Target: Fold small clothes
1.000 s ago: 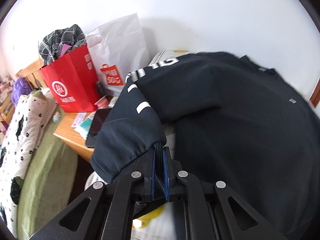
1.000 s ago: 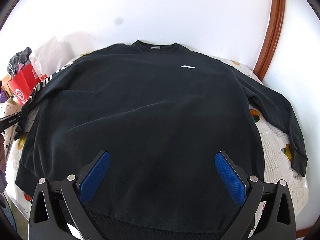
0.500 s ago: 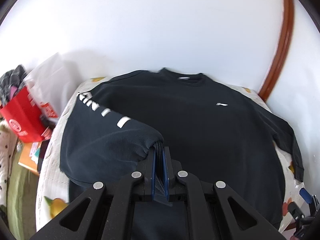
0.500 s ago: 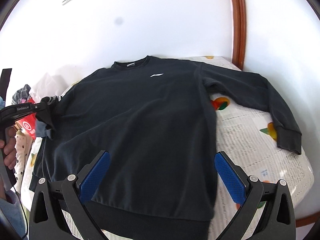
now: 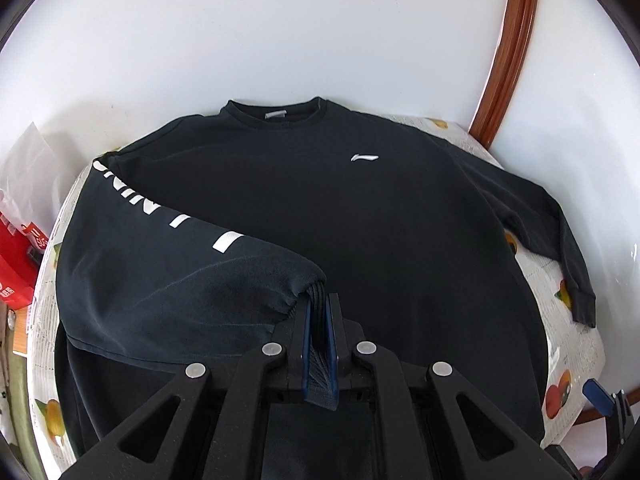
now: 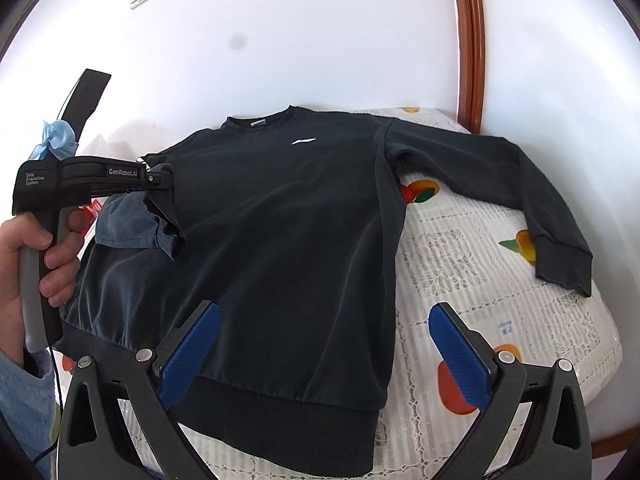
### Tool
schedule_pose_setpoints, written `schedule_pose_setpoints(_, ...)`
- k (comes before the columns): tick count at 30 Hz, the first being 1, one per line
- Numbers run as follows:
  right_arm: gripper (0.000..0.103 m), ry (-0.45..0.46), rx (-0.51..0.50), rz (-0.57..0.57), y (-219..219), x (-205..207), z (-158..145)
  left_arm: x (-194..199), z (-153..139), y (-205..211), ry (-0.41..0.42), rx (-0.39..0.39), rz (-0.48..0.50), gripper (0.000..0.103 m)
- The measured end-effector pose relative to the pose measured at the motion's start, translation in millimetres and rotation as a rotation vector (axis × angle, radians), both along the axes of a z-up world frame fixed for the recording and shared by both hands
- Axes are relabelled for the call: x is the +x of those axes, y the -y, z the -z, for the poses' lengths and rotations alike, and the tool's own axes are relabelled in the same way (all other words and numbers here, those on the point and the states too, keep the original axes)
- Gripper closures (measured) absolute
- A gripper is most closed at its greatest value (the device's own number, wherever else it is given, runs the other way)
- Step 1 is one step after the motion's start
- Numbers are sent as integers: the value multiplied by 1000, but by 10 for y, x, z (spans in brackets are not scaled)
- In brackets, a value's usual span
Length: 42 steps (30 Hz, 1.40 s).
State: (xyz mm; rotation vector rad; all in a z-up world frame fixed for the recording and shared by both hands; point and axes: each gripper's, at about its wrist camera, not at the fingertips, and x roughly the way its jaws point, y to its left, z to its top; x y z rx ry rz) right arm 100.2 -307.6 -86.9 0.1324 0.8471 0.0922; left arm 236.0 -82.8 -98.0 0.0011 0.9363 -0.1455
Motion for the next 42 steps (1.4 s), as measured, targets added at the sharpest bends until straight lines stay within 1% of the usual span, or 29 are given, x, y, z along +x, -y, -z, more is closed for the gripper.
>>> schedule_pose_setpoints(5, 7, -12, 38, -4, -79, 40, 72, -73, -4, -82, 0, -37, 23, 92)
schedule_pose_setpoints(6, 7, -13, 51, -10, -109, 53, 86, -109, -11, -126, 4, -41, 27, 85)
schedule_pose_setpoints(7, 10, -15, 58, -16, -146, 67, 97, -135, -18, -161, 7, -44, 27, 75)
schedule_pose_setpoints(8, 14, -18, 61, -23, -198, 76, 100, -180, -33, -224, 16, -48, 25, 69)
schedule_pose_setpoints(9, 16, -18, 62, -34, -256, 91, 102, -197, -55, -269, 25, -47, 23, 60)
schedule_pose_setpoints(10, 19, -19, 62, -45, -311, 111, 102, -235, -74, -330, 37, -43, 17, 58)
schedule_pose_setpoints(12, 22, -19, 69, -77, -458, 174, 80, -313, -96, -480, 62, -23, 2, 58)
schedule_pose_setpoints(13, 26, -20, 72, -91, -533, 195, 63, -341, -97, -566, 69, -16, -10, 58)
schedule_pose_setpoints(14, 30, -22, 74, -111, -619, 245, 45, -371, -85, -687, 71, -9, -29, 57)
schedule_pose_setpoints(17, 36, -23, 54, -170, -888, 433, -7, -419, -13, -1027, 57, -1, -90, 56)
schedule_pose_setpoints(21, 36, -26, 19, -209, -1191, 714, -17, -483, 171, -1553, 23, 34, -194, 52)
schedule_pose_setpoints(23, 36, -47, 35, -222, -1282, 872, 9, -514, 281, -1791, -2, 46, -246, 51)
schedule_pose_setpoints(25, 36, -74, 61, -229, -1361, 1047, 57, -534, 422, -2024, -34, 37, -287, 50)
schedule_pose_setpoints(28, 36, -113, 81, -220, -1443, 1331, 151, -554, 606, -2242, -68, 18, -317, 50)
schedule_pose_setpoints(30, 36, -150, 84, -208, -1491, 1535, 246, -581, 684, -2320, -67, 7, -323, 50)
schedule_pose_setpoints(34, 36, -182, 90, -191, -1550, 1830, 426, -591, 779, -2392, -56, -9, -315, 50)
schedule_pose_setpoints(36, 42, -204, 109, -188, -1563, 1954, 518, -578, 797, -2373, -43, -2, -309, 49)
schedule_pose_setpoints(37, 50, -216, 118, -185, -1567, 2000, 557, -559, 802, -2368, -40, 5, -306, 48)
schedule_pose_setpoints(38, 63, -228, 124, -192, -1584, 2037, 591, -546, 810, -2355, -41, 11, -307, 47)
schedule_pose_setpoints(39, 74, -244, 141, -227, -1624, 2079, 623, -546, 809, -2340, -42, 16, -309, 47)
schedule_pose_setpoints(40, 94, -248, 154, -251, -1646, 2105, 637, -544, 810, -2340, -43, 21, -311, 46)
schedule_pose_setpoints(41, 94, -247, 156, -268, -1665, 2118, 632, -539, 811, -2331, -44, 27, -312, 46)
schedule_pose_setpoints(42, 94, -228, 150, -279, -1691, 2125, 592, -540, 810, -2328, -45, 30, -313, 46)
